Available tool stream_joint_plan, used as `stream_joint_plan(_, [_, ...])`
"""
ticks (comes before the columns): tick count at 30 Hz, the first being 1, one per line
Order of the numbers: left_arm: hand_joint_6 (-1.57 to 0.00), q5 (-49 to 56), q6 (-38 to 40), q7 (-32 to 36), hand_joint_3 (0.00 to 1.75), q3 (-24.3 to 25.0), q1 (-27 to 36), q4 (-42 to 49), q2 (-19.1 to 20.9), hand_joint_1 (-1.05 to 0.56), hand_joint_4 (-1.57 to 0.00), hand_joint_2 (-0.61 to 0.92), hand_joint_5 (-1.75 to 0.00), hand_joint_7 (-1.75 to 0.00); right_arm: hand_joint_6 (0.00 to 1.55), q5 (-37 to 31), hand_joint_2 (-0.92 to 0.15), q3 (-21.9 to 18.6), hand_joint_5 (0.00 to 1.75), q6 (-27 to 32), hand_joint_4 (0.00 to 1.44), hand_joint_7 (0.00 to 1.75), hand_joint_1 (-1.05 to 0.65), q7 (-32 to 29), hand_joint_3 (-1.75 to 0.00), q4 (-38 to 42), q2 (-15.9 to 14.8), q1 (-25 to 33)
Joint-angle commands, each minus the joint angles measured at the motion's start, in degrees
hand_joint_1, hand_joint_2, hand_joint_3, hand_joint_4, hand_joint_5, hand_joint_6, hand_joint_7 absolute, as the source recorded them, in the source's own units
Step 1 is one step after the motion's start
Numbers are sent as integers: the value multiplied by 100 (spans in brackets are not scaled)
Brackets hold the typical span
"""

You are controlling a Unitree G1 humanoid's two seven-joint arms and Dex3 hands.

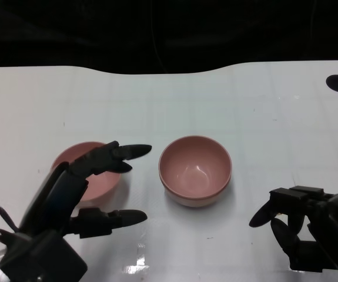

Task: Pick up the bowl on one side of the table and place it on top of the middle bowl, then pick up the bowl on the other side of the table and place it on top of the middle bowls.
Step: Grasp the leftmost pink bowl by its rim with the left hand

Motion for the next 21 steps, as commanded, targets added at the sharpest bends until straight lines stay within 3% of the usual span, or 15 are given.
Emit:
stream_joint_plan(1, [-41, 428, 373, 130, 0, 163, 24, -361, 308, -51, -19, 90, -86, -14, 82, 145, -20, -71, 175, 145, 98, 161, -7, 88, -160, 60, 32, -4])
stream_joint_plan(10, [-45, 2384, 1727, -26, 0, -81, -37, -1223, 900, -52, -26, 88, -64, -4, 79, 153, -19, -16, 175, 482, 100, 165, -6, 330, -158, -139, 101, 94])
stream_joint_plan(18, [-50, 3403, 2328, -301, 0, -584, -296, -886, 1234, -50, -40, 86, -45, -1, 78, 94, -19, 16, 175, 730, 100, 163, -7, 452, -156, -320, 142, 178])
stream_joint_plan(21, [-50, 3600, 2529, -531, 0, -801, -492, -581, 1327, -51, -50, 88, -27, 0, 79, 87, -18, 31, 175, 793, 99, 160, -8, 480, -155, -351, 148, 182])
